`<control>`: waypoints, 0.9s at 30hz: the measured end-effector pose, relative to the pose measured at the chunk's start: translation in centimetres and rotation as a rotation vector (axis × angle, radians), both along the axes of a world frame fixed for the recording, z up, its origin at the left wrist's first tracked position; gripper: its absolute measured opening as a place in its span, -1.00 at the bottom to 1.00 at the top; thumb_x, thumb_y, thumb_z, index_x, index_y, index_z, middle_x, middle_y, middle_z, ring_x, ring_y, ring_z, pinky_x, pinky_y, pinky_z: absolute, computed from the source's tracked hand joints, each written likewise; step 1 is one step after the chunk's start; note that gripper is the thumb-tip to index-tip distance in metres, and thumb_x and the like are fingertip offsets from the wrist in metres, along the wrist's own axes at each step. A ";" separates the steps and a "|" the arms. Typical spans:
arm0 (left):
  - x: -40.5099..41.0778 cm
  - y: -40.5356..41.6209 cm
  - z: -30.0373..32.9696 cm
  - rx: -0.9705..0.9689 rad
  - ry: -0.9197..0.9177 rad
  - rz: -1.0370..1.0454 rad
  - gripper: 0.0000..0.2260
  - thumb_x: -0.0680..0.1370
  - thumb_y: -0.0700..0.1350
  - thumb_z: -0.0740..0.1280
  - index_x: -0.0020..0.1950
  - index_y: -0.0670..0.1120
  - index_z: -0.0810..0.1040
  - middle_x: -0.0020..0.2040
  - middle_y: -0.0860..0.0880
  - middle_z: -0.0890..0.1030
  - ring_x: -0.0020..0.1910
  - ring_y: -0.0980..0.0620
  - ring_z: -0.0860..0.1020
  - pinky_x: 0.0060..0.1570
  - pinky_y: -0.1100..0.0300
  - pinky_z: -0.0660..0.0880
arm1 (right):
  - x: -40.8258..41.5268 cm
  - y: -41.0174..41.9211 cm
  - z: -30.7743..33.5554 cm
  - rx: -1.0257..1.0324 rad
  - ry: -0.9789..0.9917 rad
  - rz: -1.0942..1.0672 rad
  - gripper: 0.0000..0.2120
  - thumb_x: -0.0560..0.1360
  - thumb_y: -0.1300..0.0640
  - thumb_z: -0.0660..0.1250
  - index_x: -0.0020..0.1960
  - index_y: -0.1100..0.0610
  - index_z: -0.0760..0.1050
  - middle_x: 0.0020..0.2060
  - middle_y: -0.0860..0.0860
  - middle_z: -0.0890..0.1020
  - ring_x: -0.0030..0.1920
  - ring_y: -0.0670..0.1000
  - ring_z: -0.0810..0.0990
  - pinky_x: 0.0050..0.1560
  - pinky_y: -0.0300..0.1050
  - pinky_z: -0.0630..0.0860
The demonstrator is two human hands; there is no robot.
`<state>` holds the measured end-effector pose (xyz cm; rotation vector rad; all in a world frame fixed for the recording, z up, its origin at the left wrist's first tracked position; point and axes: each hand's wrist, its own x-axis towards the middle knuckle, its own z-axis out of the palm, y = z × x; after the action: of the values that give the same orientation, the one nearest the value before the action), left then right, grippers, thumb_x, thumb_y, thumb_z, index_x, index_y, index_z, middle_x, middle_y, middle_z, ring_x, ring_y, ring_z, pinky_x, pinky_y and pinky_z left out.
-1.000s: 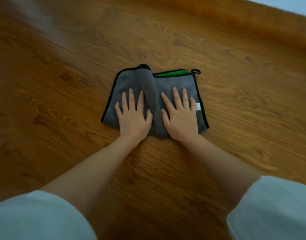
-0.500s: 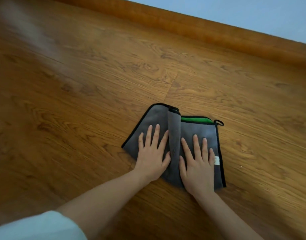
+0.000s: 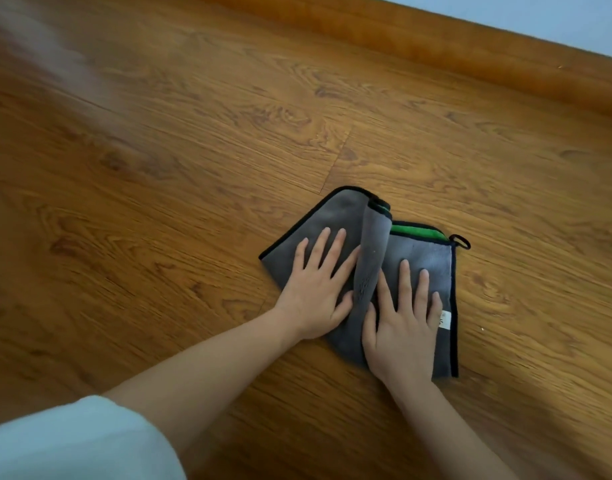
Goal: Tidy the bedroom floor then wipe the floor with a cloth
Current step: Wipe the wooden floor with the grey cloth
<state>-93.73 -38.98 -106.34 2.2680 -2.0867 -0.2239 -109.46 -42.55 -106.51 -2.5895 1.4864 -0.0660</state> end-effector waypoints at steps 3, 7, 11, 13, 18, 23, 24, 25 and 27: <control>0.6 -2.3 -0.2 -0.016 0.009 0.022 -0.44 0.55 0.12 -0.02 0.52 -0.07 0.16 0.52 -0.20 0.16 0.50 -0.21 0.07 0.41 -0.21 0.00 | 1.2 -2.2 -0.1 -0.007 -0.003 -0.014 -0.48 0.55 -0.05 -0.03 0.48 0.05 0.22 0.49 0.15 0.19 0.49 0.25 0.08 0.41 0.21 0.02; 1.2 -5.5 -0.3 -0.034 0.013 0.130 -0.45 0.55 0.11 -0.06 0.51 -0.06 0.17 0.51 -0.19 0.16 0.50 -0.21 0.08 0.39 -0.22 0.03 | 2.9 -5.9 -0.2 -0.007 -0.015 -0.015 -0.48 0.55 -0.05 -0.05 0.48 0.04 0.22 0.49 0.15 0.18 0.49 0.26 0.07 0.42 0.25 0.04; 2.1 -8.7 -0.3 -0.052 0.006 0.210 -0.44 0.55 0.12 -0.08 0.52 -0.03 0.13 0.53 -0.17 0.12 0.51 -0.20 0.04 0.40 -0.20 -0.02 | 4.6 -9.3 -0.2 -0.004 -0.011 -0.022 -0.47 0.55 -0.05 -0.06 0.51 0.01 0.15 0.51 0.14 0.13 0.50 0.25 0.01 0.44 0.24 -0.01; 2.7 -10.2 -0.5 -0.065 -0.014 0.238 -0.46 0.56 0.11 -0.06 0.53 -0.02 0.12 0.53 -0.16 0.11 0.51 -0.19 0.04 0.40 -0.19 -0.02 | 5.5 -10.6 -0.2 -0.003 -0.016 -0.036 -0.47 0.56 -0.04 -0.05 0.52 -0.01 0.11 0.52 0.13 0.09 0.51 0.24 -0.02 0.45 0.22 -0.05; 4.2 -13.9 -0.7 -0.074 -0.052 0.298 -0.48 0.59 0.08 0.00 0.54 0.00 0.05 0.55 -0.15 0.05 0.52 -0.17 -0.01 0.41 -0.18 -0.06 | 7.8 -14.2 0.0 0.018 0.014 -0.091 -0.48 0.59 -0.02 -0.05 0.54 -0.06 -0.02 0.54 0.09 -0.02 0.52 0.20 -0.12 0.46 0.19 -0.15; 6.2 -17.8 -0.7 -0.069 -0.060 0.344 -0.50 0.61 0.07 -0.02 0.54 0.00 0.04 0.55 -0.15 0.03 0.52 -0.17 -0.03 0.42 -0.18 -0.07 | 10.4 -18.3 0.2 0.020 0.028 -0.100 -0.49 0.60 -0.03 -0.08 0.54 -0.08 -0.06 0.54 0.07 -0.06 0.52 0.19 -0.15 0.47 0.19 -0.17; 6.5 -18.6 -0.7 -0.067 -0.059 0.358 -0.50 0.61 0.07 -0.02 0.54 0.00 0.03 0.55 -0.14 0.02 0.52 -0.16 -0.04 0.42 -0.18 -0.08 | 10.8 -19.2 0.2 0.018 0.036 -0.096 -0.49 0.60 -0.03 -0.09 0.54 -0.09 -0.07 0.54 0.07 -0.06 0.52 0.19 -0.15 0.47 0.19 -0.17; 6.8 -19.2 -0.6 -0.068 -0.057 0.375 -0.50 0.61 0.07 -0.03 0.54 0.00 0.02 0.55 -0.14 0.01 0.52 -0.16 -0.05 0.43 -0.18 -0.09 | 11.2 -20.0 0.2 0.015 0.043 -0.092 -0.49 0.60 -0.04 -0.10 0.53 -0.09 -0.07 0.54 0.07 -0.06 0.52 0.19 -0.15 0.47 0.19 -0.16; 7.3 -20.4 -0.7 -0.075 -0.053 0.404 -0.50 0.62 0.07 -0.03 0.54 0.01 0.01 0.55 -0.14 0.00 0.52 -0.16 -0.06 0.43 -0.17 -0.11 | 11.9 -21.3 0.1 0.007 0.047 -0.088 -0.50 0.60 -0.05 -0.11 0.53 -0.10 -0.07 0.54 0.06 -0.05 0.52 0.19 -0.14 0.47 0.19 -0.16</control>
<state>-86.39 -59.38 -107.01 2.6028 -1.5749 -0.0648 -97.56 -63.81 -106.36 -2.5358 1.6139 -0.0099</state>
